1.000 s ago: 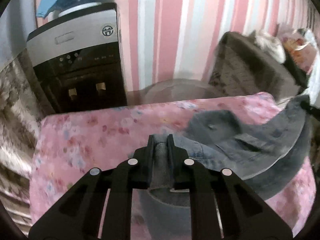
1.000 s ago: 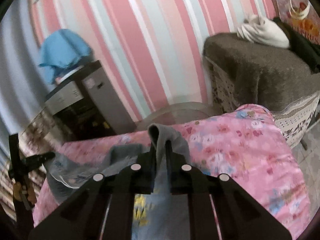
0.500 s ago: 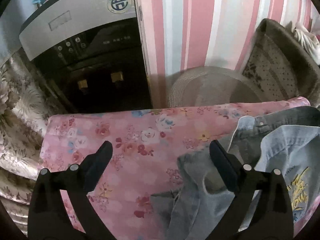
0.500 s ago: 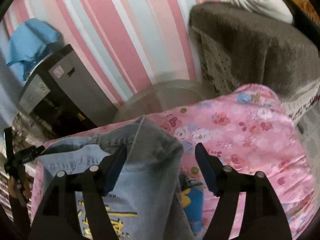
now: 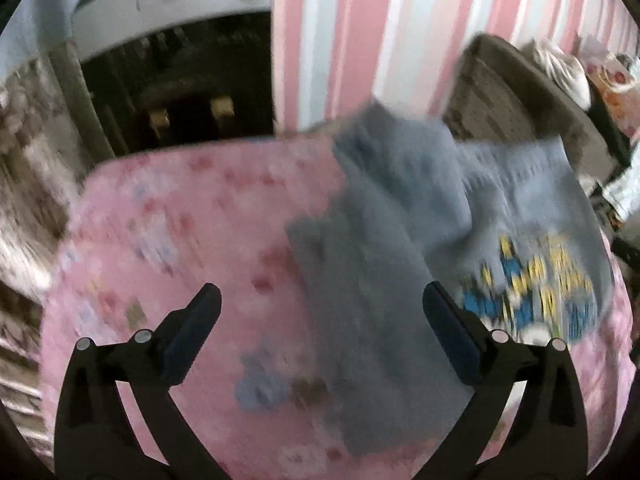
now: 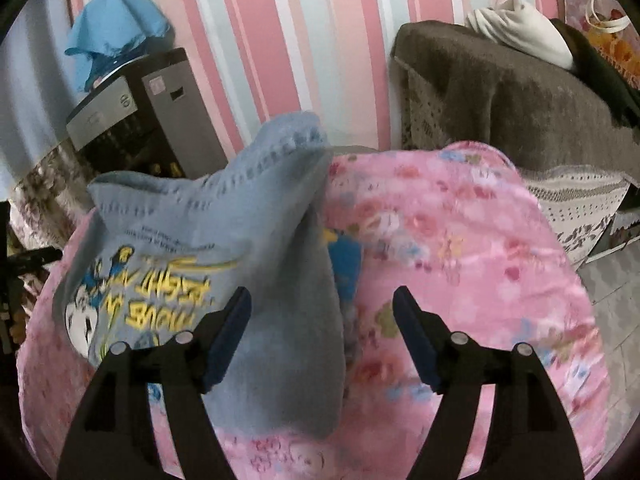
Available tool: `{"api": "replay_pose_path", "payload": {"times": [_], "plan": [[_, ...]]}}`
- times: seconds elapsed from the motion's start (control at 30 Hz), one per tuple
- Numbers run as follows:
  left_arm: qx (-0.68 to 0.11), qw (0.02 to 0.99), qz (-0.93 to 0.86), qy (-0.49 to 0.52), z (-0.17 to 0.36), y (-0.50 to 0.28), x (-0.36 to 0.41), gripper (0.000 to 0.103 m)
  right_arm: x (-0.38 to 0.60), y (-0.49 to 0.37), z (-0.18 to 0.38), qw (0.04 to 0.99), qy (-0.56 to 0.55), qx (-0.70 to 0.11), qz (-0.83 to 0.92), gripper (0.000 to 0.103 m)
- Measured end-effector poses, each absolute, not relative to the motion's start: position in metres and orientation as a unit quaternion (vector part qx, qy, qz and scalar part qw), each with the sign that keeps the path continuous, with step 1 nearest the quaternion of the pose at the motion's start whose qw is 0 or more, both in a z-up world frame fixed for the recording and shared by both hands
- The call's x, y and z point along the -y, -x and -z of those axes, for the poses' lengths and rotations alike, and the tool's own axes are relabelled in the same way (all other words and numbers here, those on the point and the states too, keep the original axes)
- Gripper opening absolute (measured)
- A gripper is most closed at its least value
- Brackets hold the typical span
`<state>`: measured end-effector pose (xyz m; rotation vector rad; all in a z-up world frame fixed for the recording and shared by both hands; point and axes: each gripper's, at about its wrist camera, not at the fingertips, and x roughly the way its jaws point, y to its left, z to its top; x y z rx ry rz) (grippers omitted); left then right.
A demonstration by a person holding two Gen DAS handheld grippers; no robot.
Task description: Fold large clothes
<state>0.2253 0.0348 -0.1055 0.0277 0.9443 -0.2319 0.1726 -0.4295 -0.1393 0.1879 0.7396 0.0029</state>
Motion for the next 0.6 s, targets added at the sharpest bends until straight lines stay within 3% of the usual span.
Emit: {"api": "replay_pose_path", "payload": {"times": [0.07,0.1,0.13,0.17,0.2,0.4,0.6], "plan": [[-0.46,0.88,0.118,-0.015,0.12,-0.216,-0.026,0.097,0.425,-0.171,0.15,0.922,-0.107,-0.371,-0.017,0.051],[-0.464,0.877,0.121,-0.009,0.127,-0.215,-0.024,0.091,0.421,-0.171,0.155,0.919,-0.109,-0.377,-0.026,0.034],[-0.472,0.872,0.128,0.0,0.133,-0.215,-0.021,0.07,0.415,-0.172,0.158,0.919,-0.103,-0.378,-0.029,0.018],[-0.489,0.86,0.147,0.02,0.143,-0.216,-0.017,0.051,0.404,-0.173,0.161,0.924,-0.082,-0.373,-0.027,0.013],[-0.49,0.859,0.143,0.027,0.146,-0.216,-0.015,0.05,0.398,-0.172,0.163,0.928,-0.07,-0.366,-0.022,0.006],[-0.468,0.856,0.18,0.124,0.123,-0.201,-0.053,0.008,0.422,-0.131,0.124,0.937,-0.187,-0.292,-0.045,0.002],[-0.478,0.851,0.192,0.102,0.115,-0.166,-0.056,0.009,0.423,-0.097,0.123,0.93,-0.171,-0.324,-0.03,0.002]]}}
